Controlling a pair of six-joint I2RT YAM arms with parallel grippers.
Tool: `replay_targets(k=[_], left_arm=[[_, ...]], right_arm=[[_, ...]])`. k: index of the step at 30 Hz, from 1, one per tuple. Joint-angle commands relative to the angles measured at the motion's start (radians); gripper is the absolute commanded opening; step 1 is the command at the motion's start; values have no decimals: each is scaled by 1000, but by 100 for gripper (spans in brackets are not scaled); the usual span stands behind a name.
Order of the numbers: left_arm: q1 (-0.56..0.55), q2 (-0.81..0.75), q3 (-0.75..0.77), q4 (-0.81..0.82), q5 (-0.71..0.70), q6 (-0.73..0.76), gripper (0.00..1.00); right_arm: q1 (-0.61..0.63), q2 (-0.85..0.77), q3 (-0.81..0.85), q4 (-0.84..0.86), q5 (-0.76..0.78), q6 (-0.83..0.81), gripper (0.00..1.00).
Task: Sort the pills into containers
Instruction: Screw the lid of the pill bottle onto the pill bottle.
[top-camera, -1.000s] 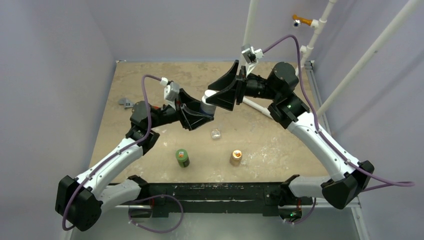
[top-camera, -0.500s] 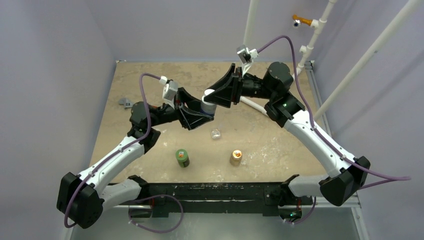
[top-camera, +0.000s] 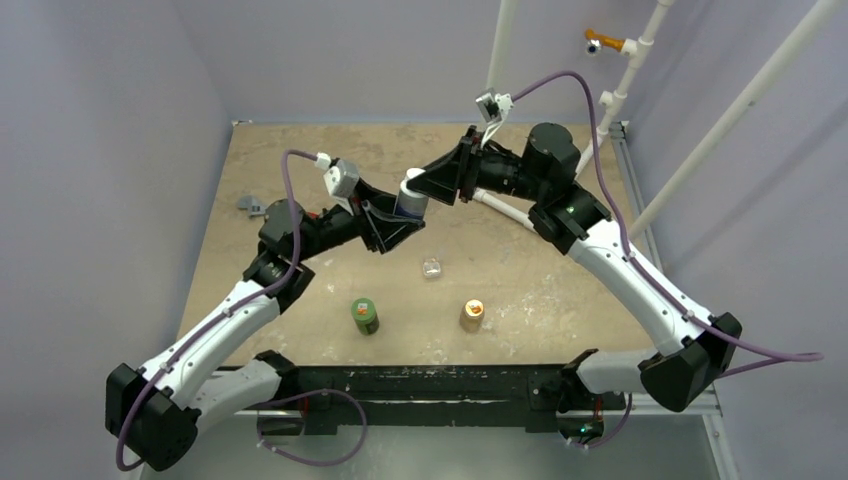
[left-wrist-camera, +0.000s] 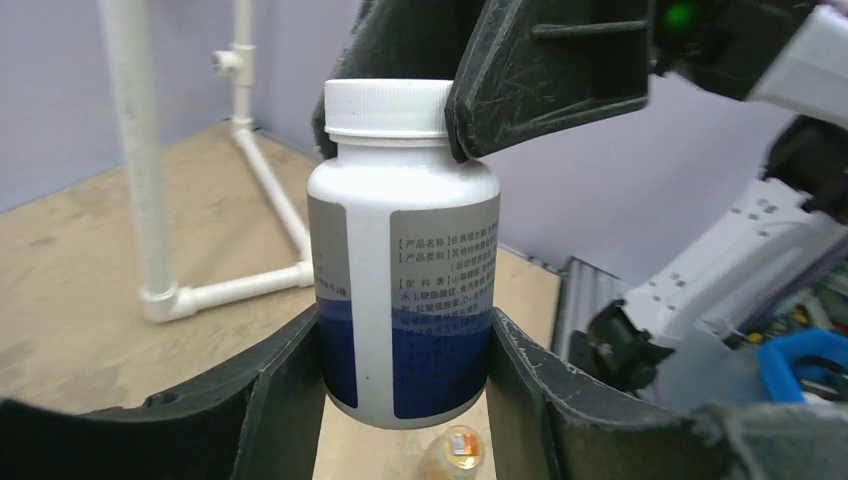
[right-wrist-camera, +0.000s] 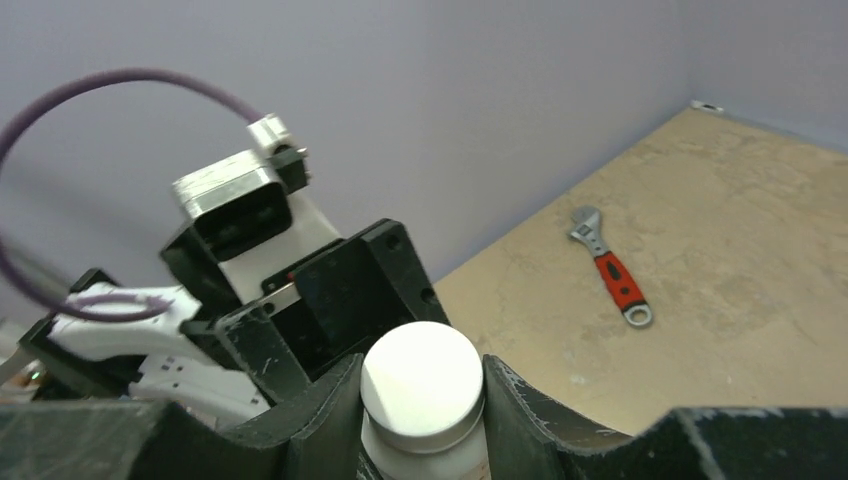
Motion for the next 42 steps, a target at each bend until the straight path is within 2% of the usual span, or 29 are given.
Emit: replay_targets(k=[1, 4, 6, 13, 15, 16, 17, 21, 24, 27, 33, 42], left_arm=[[-47, -65, 98, -233, -386, 257, 0], [-146, -66, 138, -300, -608, 379, 0], [-198, -54, 158, -308, -704, 437, 0], [-341, 0, 200, -291, -935, 629, 0], [-364, 12, 205, -286, -974, 658, 0], [-367, 15, 204, -286, -982, 662, 0], [-368, 16, 203, -287, -985, 661, 0], [-365, -2, 168, -283, -956, 640, 0], [-351, -17, 134, -289, -876, 633, 0], [-341, -52, 52, -201, -803, 654, 0], [-326, -75, -11, -119, -694, 708, 0], [-285, -78, -28, -109, -560, 713, 0]], right_arm=[[36, -7, 110, -223, 356, -23, 10], [117, 37, 199, -364, 599, -38, 9], [161, 68, 239, -413, 685, -25, 8], [240, 150, 310, -487, 821, 29, 3], [247, 157, 321, -491, 831, 33, 7], [248, 157, 328, -495, 836, 33, 12], [248, 157, 333, -497, 842, 34, 20], [244, 127, 327, -482, 797, 28, 65], [227, 108, 331, -491, 763, 7, 80], [195, 108, 343, -524, 686, 4, 80], [181, 98, 339, -574, 526, -30, 78], [182, 69, 346, -702, 462, -89, 67]])
